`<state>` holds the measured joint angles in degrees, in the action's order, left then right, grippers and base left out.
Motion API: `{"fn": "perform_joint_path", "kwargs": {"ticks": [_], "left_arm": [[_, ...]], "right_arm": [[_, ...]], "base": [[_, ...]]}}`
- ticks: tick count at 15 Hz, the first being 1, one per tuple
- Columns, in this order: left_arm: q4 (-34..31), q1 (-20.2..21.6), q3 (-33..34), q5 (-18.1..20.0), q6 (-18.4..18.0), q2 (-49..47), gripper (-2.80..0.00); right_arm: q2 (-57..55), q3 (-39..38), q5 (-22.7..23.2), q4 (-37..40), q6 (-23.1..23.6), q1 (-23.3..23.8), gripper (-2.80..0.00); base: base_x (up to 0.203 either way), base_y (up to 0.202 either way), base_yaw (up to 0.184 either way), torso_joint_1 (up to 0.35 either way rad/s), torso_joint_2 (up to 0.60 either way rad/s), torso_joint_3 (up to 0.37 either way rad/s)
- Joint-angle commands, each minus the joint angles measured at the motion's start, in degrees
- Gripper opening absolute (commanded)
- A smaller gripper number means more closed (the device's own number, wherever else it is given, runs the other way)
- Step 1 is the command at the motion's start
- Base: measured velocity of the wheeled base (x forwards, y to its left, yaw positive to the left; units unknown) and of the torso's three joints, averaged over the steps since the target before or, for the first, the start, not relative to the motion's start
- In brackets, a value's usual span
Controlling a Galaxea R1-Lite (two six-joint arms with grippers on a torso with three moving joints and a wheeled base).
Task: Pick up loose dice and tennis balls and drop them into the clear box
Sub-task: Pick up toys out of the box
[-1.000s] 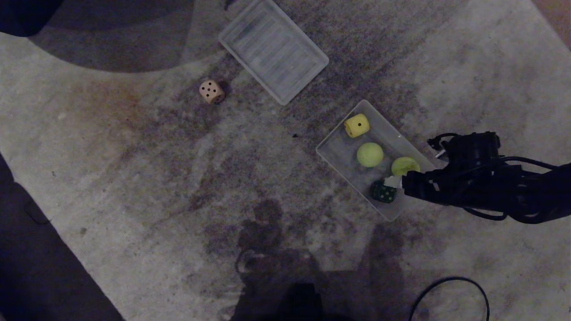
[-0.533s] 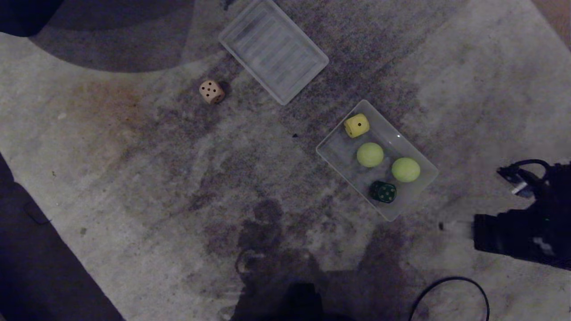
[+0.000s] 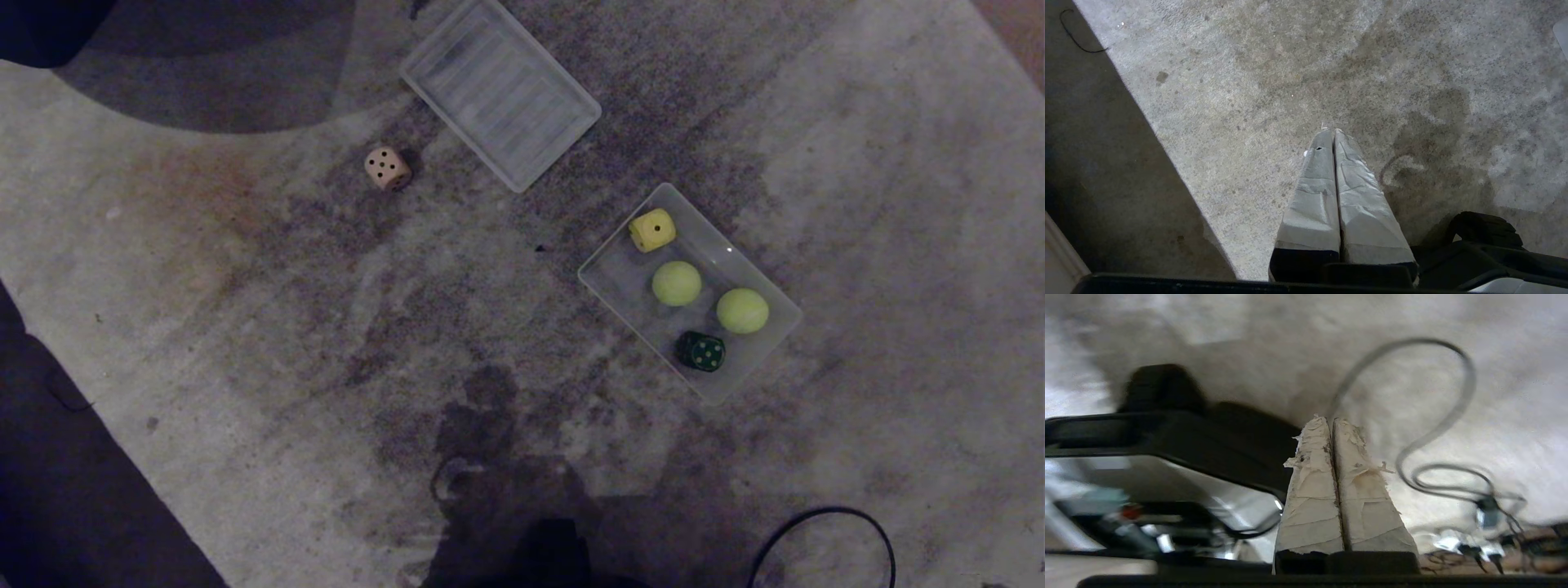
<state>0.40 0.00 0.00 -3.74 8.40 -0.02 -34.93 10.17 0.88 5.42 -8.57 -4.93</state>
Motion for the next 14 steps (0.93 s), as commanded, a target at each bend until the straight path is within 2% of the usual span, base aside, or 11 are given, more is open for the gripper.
{"fn": "perform_joint_path", "kwargs": {"ticks": [1, 2, 4, 8, 14], "left_arm": [[0.04, 0.00, 0.00, -0.04, 0.04, -0.01, -2.80], [0.04, 0.00, 0.00, -0.04, 0.04, -0.06, -2.80], [0.04, 0.00, 0.00, -0.04, 0.04, -0.06, -2.80], [0.04, 0.00, 0.00, -0.04, 0.04, -0.04, -2.80], [0.04, 0.00, 0.00, -0.04, 0.04, -0.06, -2.80]], "right_arm": [[13.21, -2.80, -0.54, 4.35, 0.40, 5.99, -2.80], [16.18, -3.61, -0.74, 5.31, 0.66, 7.31, -2.80], [21.99, -4.12, -0.94, 5.92, 1.37, 6.25, -2.80], [35.37, -5.02, -0.73, 7.09, 6.06, 4.68, -2.80], [34.93, -5.34, -1.23, 7.29, 6.24, 4.40, -2.80]], "base": [[0.000, 0.000, 0.000, 0.000, 0.00, 0.000], [0.000, 0.000, 0.000, 0.000, 0.00, 0.000], [0.000, 0.000, 0.000, 0.000, 0.00, 0.000], [0.000, 0.000, 0.000, 0.000, 0.00, 0.000], [0.000, 0.000, 0.000, 0.000, 0.00, 0.000]]}}
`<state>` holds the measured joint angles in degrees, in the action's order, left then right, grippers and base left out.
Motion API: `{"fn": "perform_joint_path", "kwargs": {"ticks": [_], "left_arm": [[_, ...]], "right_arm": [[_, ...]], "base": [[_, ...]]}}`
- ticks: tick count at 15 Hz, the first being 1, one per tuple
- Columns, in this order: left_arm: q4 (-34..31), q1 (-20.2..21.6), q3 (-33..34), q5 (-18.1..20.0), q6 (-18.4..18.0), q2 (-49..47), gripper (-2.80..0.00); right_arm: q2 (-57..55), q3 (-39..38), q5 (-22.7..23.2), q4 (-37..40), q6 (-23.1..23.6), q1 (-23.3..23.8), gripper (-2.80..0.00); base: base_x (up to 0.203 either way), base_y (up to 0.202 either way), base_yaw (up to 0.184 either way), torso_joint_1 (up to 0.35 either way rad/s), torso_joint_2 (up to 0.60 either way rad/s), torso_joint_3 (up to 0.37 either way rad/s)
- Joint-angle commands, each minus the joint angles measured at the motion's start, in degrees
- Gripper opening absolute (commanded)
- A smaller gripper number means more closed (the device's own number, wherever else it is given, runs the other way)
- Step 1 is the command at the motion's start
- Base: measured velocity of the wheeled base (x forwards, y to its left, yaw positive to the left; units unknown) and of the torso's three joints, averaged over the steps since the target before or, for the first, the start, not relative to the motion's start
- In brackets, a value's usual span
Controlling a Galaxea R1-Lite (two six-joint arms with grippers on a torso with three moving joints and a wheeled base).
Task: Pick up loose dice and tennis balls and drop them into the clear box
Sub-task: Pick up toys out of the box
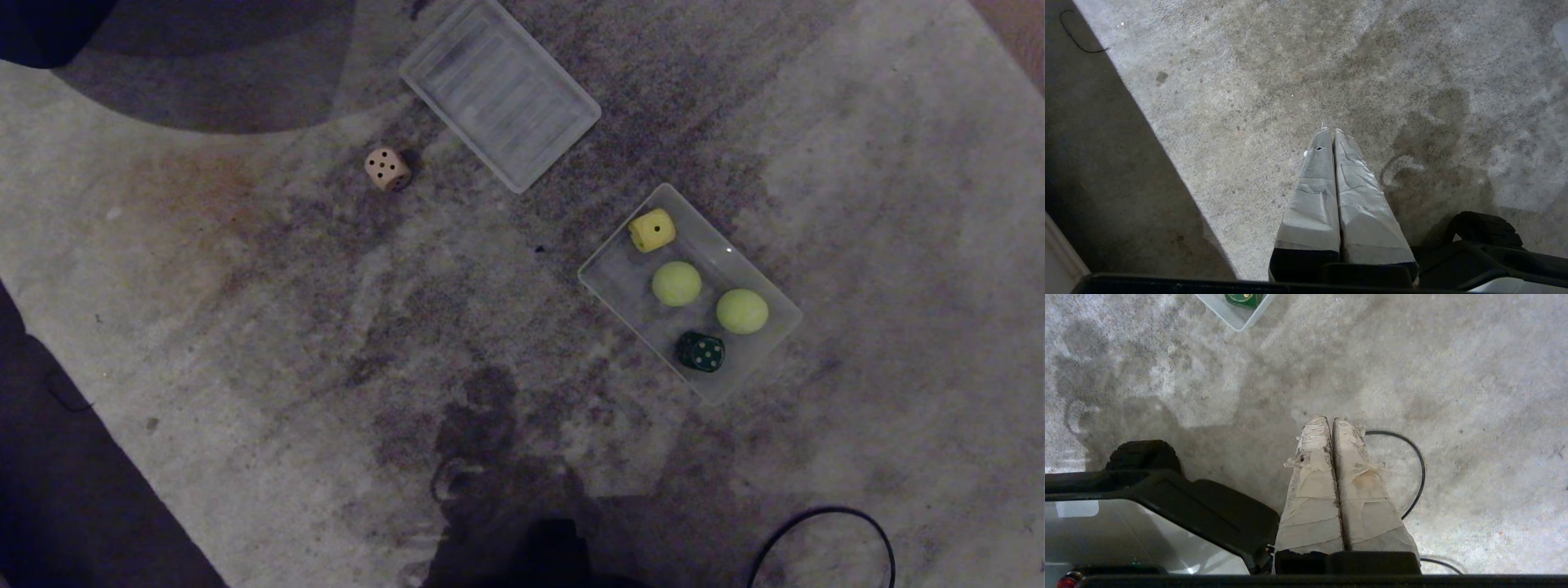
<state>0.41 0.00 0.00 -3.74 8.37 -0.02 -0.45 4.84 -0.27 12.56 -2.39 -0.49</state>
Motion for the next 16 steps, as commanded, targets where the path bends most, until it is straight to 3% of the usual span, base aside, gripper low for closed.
{"fn": "perform_joint_path", "kwargs": {"ticks": [1, 16], "left_arm": [[0.02, 0.00, 0.00, -0.04, 0.07, -0.04, -2.80], [0.02, 0.00, 0.00, -0.12, 0.16, -0.06, -2.80]], "right_arm": [[0.45, -0.08, 0.00, 0.18, -0.02, -0.04, -2.80], [0.45, -0.01, 0.00, 0.18, -0.42, -0.04, -2.80]], "base": [[0.000, 0.000, 0.000, 0.000, 0.00, 0.000], [0.000, 0.000, 0.000, 0.001, 0.00, 0.009]]}}
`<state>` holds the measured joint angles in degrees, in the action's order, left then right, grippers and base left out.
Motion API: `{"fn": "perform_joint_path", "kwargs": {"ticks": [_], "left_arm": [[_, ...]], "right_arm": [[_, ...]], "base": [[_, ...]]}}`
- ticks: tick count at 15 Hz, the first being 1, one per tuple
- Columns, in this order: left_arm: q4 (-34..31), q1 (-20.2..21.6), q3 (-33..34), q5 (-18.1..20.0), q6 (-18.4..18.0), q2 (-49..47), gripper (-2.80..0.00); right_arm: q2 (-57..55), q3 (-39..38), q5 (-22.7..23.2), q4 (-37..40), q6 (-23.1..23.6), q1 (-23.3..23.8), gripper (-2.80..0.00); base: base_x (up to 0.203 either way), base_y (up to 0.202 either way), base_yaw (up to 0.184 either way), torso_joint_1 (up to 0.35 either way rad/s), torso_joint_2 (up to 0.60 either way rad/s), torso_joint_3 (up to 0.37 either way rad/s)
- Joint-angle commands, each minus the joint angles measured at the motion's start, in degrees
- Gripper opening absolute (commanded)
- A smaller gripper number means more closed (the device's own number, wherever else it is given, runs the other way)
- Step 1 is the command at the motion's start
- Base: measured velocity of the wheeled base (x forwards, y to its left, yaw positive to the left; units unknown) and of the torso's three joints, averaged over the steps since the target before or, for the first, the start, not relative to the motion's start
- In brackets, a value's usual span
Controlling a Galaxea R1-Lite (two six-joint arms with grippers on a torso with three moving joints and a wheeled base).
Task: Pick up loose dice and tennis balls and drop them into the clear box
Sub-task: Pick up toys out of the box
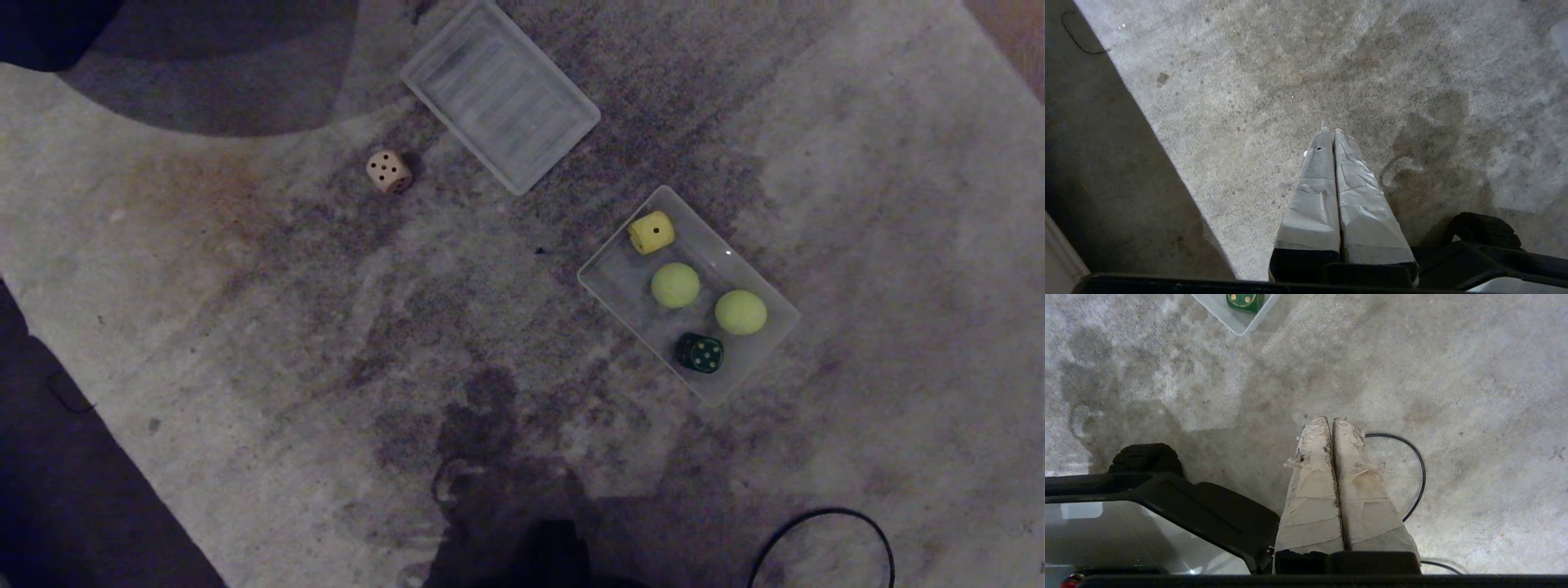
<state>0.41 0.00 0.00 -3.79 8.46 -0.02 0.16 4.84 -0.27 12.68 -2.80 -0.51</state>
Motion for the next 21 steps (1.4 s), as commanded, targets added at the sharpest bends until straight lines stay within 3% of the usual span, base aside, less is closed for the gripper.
{"fn": "perform_joint_path", "kwargs": {"ticks": [1, 21], "left_arm": [[0.02, 0.00, 0.00, -0.08, 0.07, -0.06, -2.80], [0.02, 0.00, 0.00, -0.08, 0.24, -0.06, -2.80]], "right_arm": [[-0.16, -0.06, 0.00, 0.07, -0.01, -0.02, -2.80], [-0.16, -0.01, 0.00, 0.07, -0.01, -0.02, -2.80]], "base": [[0.000, 0.000, 0.000, 0.001, 0.00, 0.121], [0.000, 0.000, 0.000, 0.002, 0.00, 0.204]]}}
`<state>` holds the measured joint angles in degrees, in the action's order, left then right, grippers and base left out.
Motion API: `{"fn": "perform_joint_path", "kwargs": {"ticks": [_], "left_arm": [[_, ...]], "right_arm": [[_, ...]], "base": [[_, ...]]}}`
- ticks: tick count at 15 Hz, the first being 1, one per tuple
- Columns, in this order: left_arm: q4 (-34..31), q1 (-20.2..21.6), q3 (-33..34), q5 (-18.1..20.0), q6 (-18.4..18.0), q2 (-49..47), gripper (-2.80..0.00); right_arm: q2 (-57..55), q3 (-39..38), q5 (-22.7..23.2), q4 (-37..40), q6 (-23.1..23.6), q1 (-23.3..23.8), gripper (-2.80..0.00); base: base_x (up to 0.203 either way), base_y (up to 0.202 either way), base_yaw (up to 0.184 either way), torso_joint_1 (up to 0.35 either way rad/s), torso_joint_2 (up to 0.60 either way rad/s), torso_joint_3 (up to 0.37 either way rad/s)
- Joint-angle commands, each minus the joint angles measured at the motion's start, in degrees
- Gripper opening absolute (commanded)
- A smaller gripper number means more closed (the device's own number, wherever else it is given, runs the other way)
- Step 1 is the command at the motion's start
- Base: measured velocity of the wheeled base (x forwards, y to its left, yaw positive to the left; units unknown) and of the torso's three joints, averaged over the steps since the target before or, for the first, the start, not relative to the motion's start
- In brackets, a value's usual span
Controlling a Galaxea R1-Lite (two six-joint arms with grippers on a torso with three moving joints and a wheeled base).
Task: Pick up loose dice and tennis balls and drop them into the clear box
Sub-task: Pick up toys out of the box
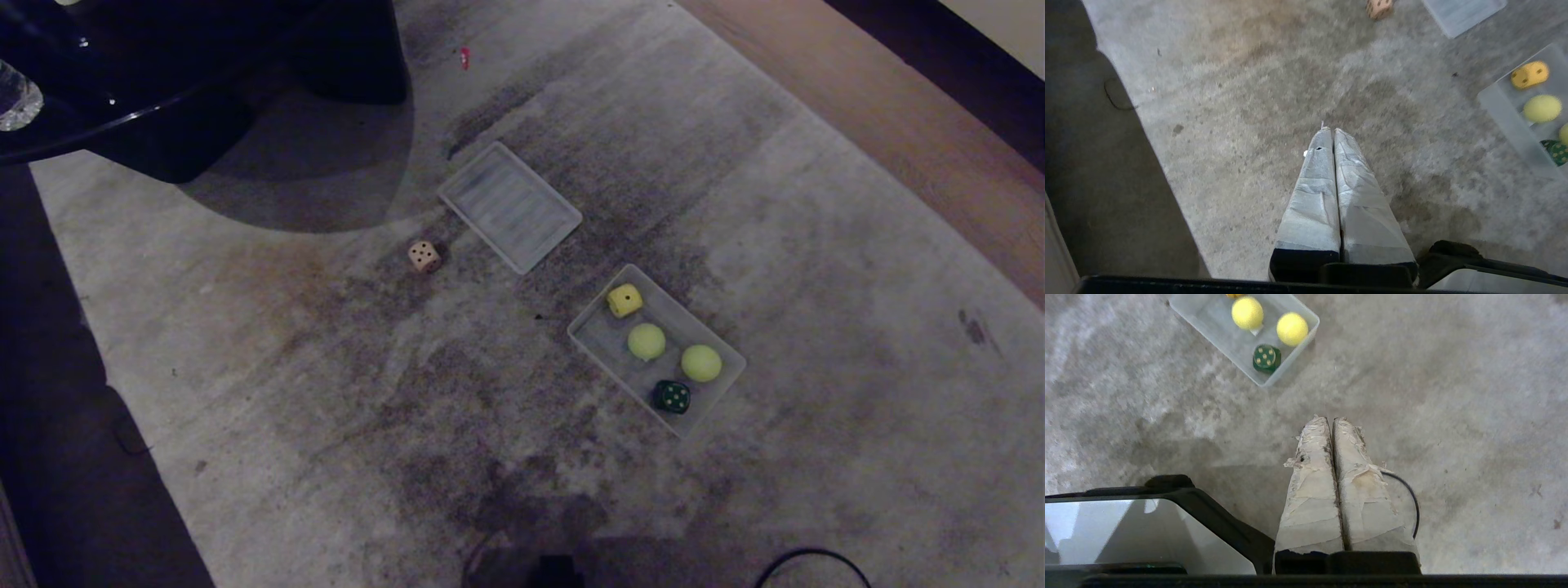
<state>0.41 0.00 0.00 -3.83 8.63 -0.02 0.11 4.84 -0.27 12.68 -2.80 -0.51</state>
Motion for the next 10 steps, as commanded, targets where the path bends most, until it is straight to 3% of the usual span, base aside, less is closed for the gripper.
{"fn": "perform_joint_path", "kwargs": {"ticks": [1, 10], "left_arm": [[0.02, 0.00, 0.00, -0.03, 0.07, -0.06, -2.80], [0.02, 0.00, 0.00, -0.04, 0.07, -0.06, -2.80]], "right_arm": [[-0.11, -0.01, 0.00, 0.07, -0.01, -0.02, -2.80], [-0.11, -0.01, 0.00, 0.07, -0.01, -0.02, -2.80]], "base": [[0.000, 0.000, 0.000, -0.002, 0.00, 0.198], [0.000, 0.000, 0.000, 0.002, 0.00, 0.203]]}}
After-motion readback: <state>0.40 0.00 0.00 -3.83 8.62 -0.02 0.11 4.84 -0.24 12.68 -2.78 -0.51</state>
